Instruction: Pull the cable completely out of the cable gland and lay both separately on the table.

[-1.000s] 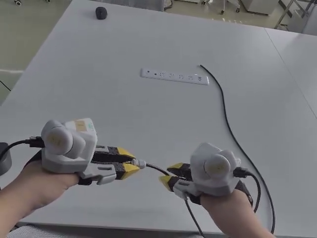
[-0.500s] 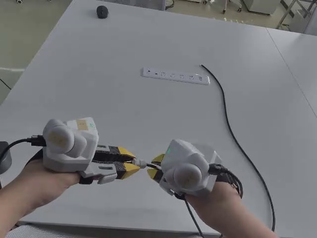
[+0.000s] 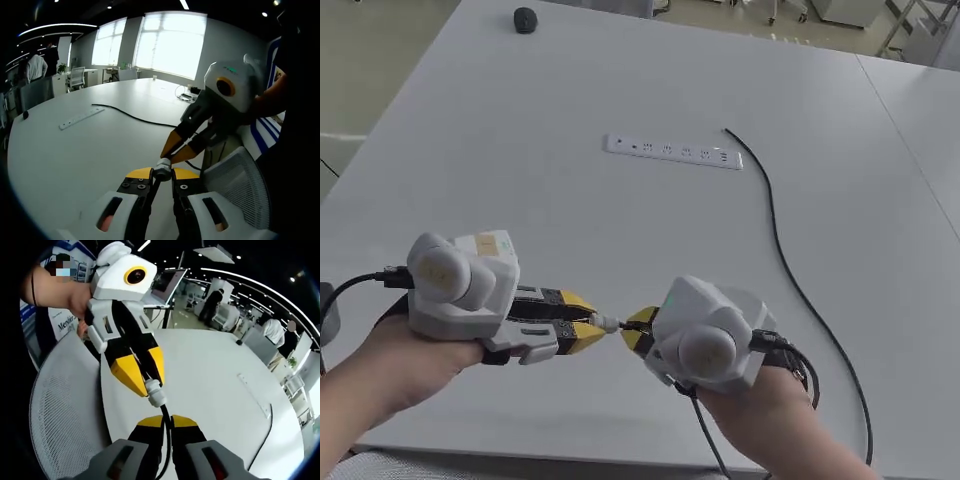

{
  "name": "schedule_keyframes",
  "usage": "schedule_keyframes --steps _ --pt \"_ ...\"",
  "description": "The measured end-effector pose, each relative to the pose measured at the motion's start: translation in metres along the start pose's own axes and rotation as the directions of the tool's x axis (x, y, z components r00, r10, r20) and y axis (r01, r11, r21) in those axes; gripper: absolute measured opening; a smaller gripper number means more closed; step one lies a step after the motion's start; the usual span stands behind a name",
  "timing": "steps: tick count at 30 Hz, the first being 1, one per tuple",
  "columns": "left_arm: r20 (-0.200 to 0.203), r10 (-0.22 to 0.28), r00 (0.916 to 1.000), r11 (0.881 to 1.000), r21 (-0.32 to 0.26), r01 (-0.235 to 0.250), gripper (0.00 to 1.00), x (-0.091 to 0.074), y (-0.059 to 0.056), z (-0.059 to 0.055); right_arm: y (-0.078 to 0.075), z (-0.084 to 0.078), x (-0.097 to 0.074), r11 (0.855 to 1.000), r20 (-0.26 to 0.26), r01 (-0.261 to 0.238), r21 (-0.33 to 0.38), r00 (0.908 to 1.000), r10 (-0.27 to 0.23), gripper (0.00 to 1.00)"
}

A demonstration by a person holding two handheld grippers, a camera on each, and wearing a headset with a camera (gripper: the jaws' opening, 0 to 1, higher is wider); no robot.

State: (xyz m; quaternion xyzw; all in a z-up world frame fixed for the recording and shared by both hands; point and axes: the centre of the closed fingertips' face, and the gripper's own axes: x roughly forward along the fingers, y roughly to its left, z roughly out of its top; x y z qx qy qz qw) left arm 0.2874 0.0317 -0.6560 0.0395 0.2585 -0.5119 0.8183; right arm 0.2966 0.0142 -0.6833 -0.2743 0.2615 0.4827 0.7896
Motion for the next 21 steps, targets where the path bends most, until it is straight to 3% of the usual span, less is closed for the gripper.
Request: schedule_keyframes --steps 10,17,21 --pt "0.006 0.006 1.0000 1.000 0.001 -0.006 0.15 -0.002 0.005 0.001 -0.015 -0.019 -0.001 0.988 -0.021 0.032 0.152 0.9994 -0.029 0.00" --pt "0.007 0.006 1.0000 1.000 0.002 -0.006 0.15 -0.002 0.005 0.001 -0.023 -0.035 0.000 0.965 -0.036 0.044 0.257 0.9987 -0.036 0.00" --pt "0.009 0.004 0.9999 1.000 0.007 -0.004 0.15 -0.002 0.005 0.002 -0.028 -0.045 0.000 0.943 -0.054 0.049 0.328 0.9980 -0.033 0.00"
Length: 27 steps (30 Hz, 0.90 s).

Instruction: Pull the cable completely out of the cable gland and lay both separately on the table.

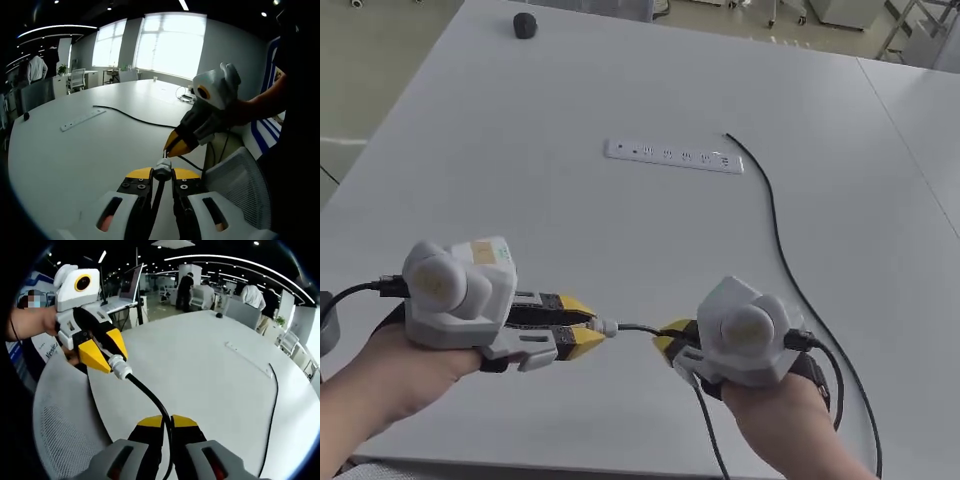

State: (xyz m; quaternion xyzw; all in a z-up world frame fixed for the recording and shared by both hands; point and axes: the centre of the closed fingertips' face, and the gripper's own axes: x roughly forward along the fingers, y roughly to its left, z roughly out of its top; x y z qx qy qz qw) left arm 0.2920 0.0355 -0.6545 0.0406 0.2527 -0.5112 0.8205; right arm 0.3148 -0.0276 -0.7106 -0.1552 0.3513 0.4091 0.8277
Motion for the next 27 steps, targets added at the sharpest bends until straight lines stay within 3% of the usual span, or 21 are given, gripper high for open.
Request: schedule_keyframes --steps 4,12,24,27 --pt "0.001 -0.002 1.0000 1.000 0.005 0.002 0.15 0.000 0.000 0.001 -0.004 -0.006 0.000 0.997 -0.016 0.000 0.078 0.9999 0.001 0.00" --pt "0.000 -0.004 1.0000 1.000 0.008 0.004 0.15 0.000 -0.002 0.002 -0.003 -0.012 0.002 0.991 -0.021 -0.013 0.131 0.9997 0.016 0.00" --pt "-0.006 0.009 0.9999 1.000 0.000 -0.009 0.15 0.001 0.000 0.000 0.002 -0.014 0.000 0.999 -0.015 -0.016 0.028 0.9998 0.016 0.02" --pt "-0.012 0.007 0.9999 1.000 0.001 -0.007 0.15 0.002 0.000 -0.002 0.007 -0.012 0.000 0.999 -0.010 -0.033 0.029 0.9994 0.034 0.10"
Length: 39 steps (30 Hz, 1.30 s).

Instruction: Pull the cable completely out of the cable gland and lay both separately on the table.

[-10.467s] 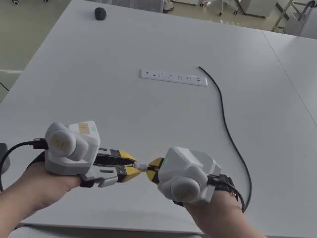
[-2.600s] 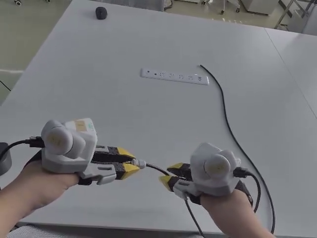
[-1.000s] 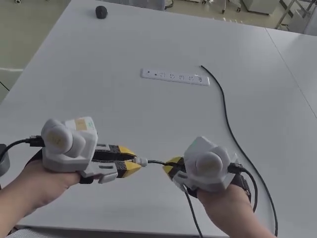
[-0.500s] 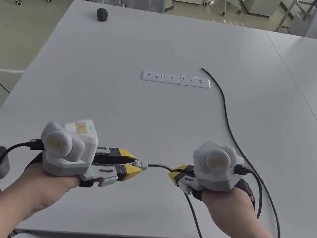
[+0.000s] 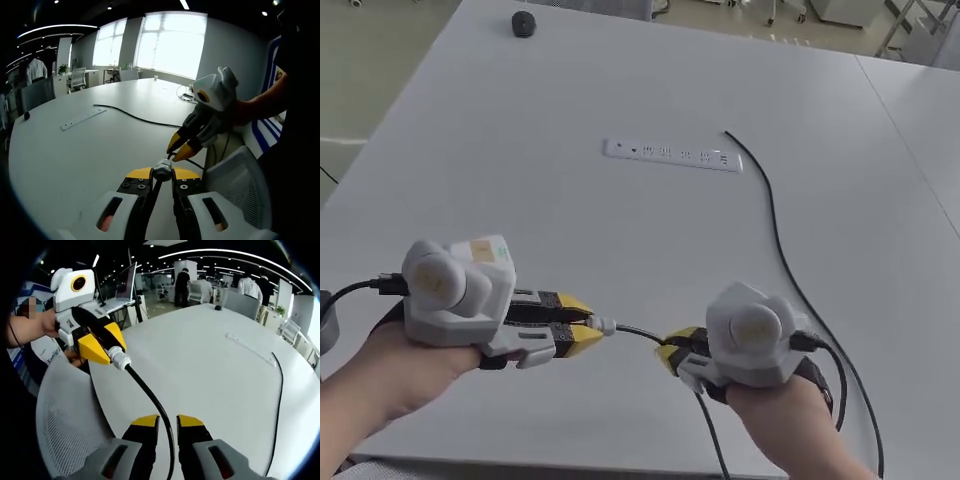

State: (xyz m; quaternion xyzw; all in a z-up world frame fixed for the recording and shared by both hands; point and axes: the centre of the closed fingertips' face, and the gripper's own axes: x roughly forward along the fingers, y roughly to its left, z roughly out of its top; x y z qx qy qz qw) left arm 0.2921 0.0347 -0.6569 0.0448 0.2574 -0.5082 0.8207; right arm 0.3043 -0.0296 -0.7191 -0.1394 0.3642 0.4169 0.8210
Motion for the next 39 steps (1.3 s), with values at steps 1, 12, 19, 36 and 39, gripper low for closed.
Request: schedule_keyframes --steps 1,12,19,36,39 --pt "-0.003 0.000 1.0000 1.000 0.002 0.000 0.15 0.000 0.000 -0.001 0.002 0.002 -0.001 1.000 0.008 0.001 -0.019 1.0000 0.000 0.13" --pt "-0.006 -0.006 1.0000 1.000 0.002 0.006 0.15 0.001 -0.002 -0.003 0.043 0.051 -0.004 0.942 0.053 -0.059 -0.330 0.9953 0.081 0.14" --pt "-0.004 -0.008 1.0000 1.000 -0.002 0.008 0.15 0.000 -0.003 -0.001 0.049 0.053 0.003 0.905 0.018 -0.061 -0.421 0.9970 0.076 0.07" --pt "0.008 -0.006 1.0000 1.000 -0.006 0.006 0.15 0.001 0.000 0.002 0.042 0.052 0.004 0.928 0.039 -0.039 -0.370 0.9975 0.058 0.00" --pt "0.010 -0.007 0.9999 1.000 -0.005 0.007 0.15 0.001 0.000 0.002 0.039 0.049 0.005 0.935 0.038 -0.038 -0.352 0.9978 0.055 0.00"
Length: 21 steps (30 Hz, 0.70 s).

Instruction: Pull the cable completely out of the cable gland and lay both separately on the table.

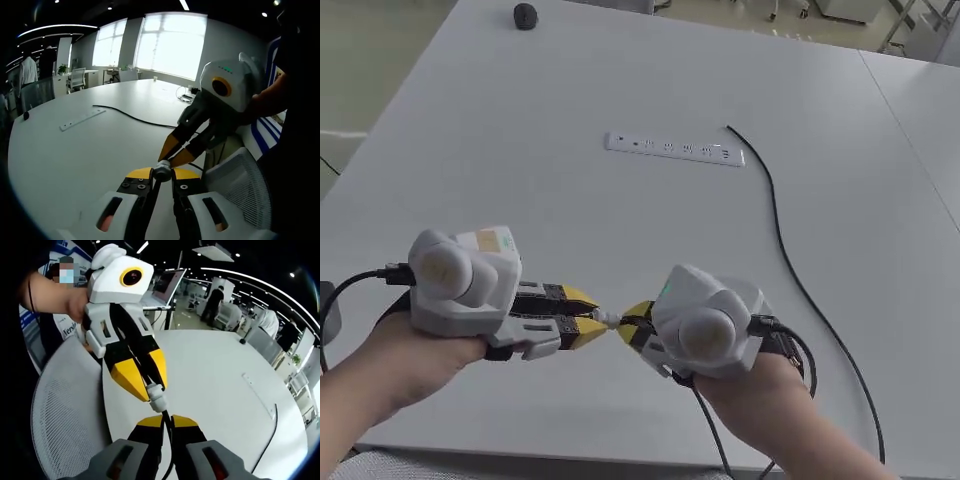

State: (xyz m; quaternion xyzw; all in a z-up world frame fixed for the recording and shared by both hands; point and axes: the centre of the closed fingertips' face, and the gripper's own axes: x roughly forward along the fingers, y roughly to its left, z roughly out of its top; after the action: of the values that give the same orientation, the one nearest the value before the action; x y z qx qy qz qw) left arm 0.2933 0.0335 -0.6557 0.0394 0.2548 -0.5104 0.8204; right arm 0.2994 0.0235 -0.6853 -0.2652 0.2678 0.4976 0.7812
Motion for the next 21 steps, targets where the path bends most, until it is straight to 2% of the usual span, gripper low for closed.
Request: schedule_keyframes --steps 7,10,13,18,19,20,21 --pt "0.000 0.000 1.0000 1.000 0.005 0.000 0.15 -0.001 0.000 0.001 -0.006 -0.012 0.000 0.995 -0.007 0.007 0.100 1.0000 -0.006 0.00" --pt "-0.001 -0.002 1.0000 1.000 0.006 0.002 0.15 0.000 0.001 0.001 -0.009 -0.020 0.000 0.974 0.002 -0.005 0.227 1.0000 0.004 0.00" --pt "0.002 -0.001 1.0000 1.000 0.005 0.001 0.15 -0.001 0.002 0.001 -0.013 -0.027 0.000 0.974 -0.016 0.004 0.226 0.9999 -0.001 0.00" --pt "0.004 -0.001 1.0000 1.000 0.003 0.001 0.15 -0.002 0.005 0.001 -0.016 -0.040 0.001 0.950 -0.037 0.007 0.312 0.9993 0.004 0.00" --pt "0.004 -0.002 1.0000 1.000 0.002 0.002 0.15 -0.002 0.006 0.001 -0.014 -0.044 0.003 0.936 -0.046 -0.001 0.352 0.9988 0.019 0.00" --pt "0.003 -0.001 1.0000 1.000 0.002 0.001 0.15 -0.002 0.006 0.001 -0.014 -0.045 0.004 0.929 -0.044 -0.006 0.370 0.9988 0.024 0.00" --pt "0.003 -0.002 1.0000 1.000 0.002 0.002 0.15 -0.002 0.006 0.001 -0.013 -0.049 0.004 0.914 -0.054 -0.008 0.406 0.9980 0.033 0.00"
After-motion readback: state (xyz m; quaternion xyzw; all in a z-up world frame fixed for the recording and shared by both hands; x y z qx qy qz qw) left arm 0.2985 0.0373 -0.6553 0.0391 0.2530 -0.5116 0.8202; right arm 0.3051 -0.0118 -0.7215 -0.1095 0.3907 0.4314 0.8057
